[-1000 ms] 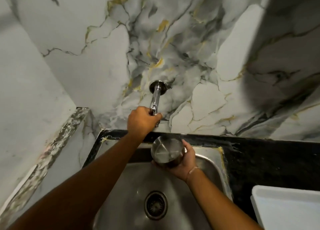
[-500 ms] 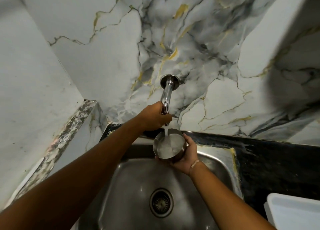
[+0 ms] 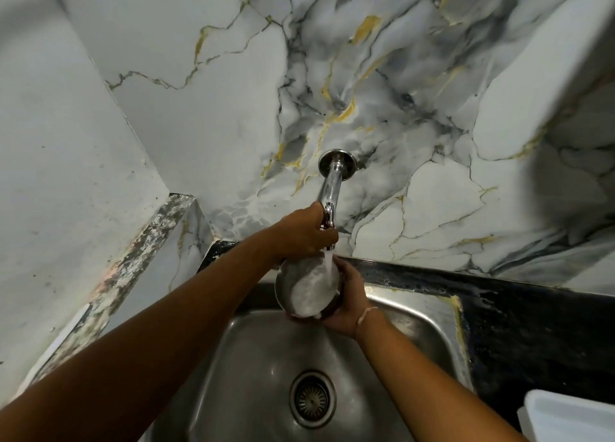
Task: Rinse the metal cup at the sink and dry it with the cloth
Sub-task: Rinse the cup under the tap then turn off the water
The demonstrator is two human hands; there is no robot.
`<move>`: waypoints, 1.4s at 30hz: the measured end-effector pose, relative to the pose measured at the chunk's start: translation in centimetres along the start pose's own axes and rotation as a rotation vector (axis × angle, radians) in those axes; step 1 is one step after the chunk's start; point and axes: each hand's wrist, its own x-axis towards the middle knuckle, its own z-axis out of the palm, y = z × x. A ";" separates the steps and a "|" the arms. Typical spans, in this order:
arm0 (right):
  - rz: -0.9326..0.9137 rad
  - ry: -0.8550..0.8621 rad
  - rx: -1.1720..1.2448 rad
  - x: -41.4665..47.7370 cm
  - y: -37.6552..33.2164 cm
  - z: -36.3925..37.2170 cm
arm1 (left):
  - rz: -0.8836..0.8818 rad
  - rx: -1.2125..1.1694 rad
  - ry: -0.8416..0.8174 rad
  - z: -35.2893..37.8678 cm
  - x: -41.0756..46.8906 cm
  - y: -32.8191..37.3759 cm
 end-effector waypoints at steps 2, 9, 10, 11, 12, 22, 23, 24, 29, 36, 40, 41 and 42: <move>0.047 0.037 -0.028 -0.5 0.5 -1.3 | 0.007 -0.002 0.000 0.0 0.0 -0.1; -0.030 0.205 -0.042 -1.4 -2.5 -3.9 | 0.025 -0.037 -0.015 -0.2 0.1 -0.2; -0.042 0.191 -0.028 -1.3 -3.0 -3.5 | 0.027 -0.042 -0.017 -0.2 0.1 -0.2; -0.046 0.161 -0.026 -1.2 -3.3 -3.0 | 0.029 -0.046 -0.021 -0.2 0.1 -0.2; -0.049 0.122 -0.037 -1.0 -3.6 -2.4 | 0.031 -0.050 -0.024 -0.2 0.2 -0.2; 0.005 -0.015 -0.126 -1.0 -1.3 -2.6 | 0.093 -0.071 -0.013 0.1 0.5 -0.9; 0.001 0.002 -0.126 -1.3 -1.5 -3.1 | 0.098 -0.068 -0.004 0.2 0.4 -1.0; -0.004 0.032 -0.127 -1.6 -1.8 -3.6 | 0.106 -0.067 0.007 0.3 0.4 -1.1; -0.060 0.114 -0.129 -1.5 -4.2 -3.5 | 0.178 -0.146 0.222 0.9 0.0 -1.8; -0.055 -0.008 -0.190 -1.5 -3.5 -0.5 | 0.181 -0.099 0.371 1.2 0.1 -1.9; -0.090 0.133 -0.304 -2.4 -2.2 -1.0 | 0.211 0.131 0.458 1.4 0.5 -1.2; -0.099 0.193 -0.337 -2.9 -1.8 -1.2 | 0.229 0.179 0.483 1.5 0.6 -1.1; -0.128 0.245 -0.383 -3.3 -1.5 -1.4 | 0.245 0.213 0.501 1.6 0.8 -1.1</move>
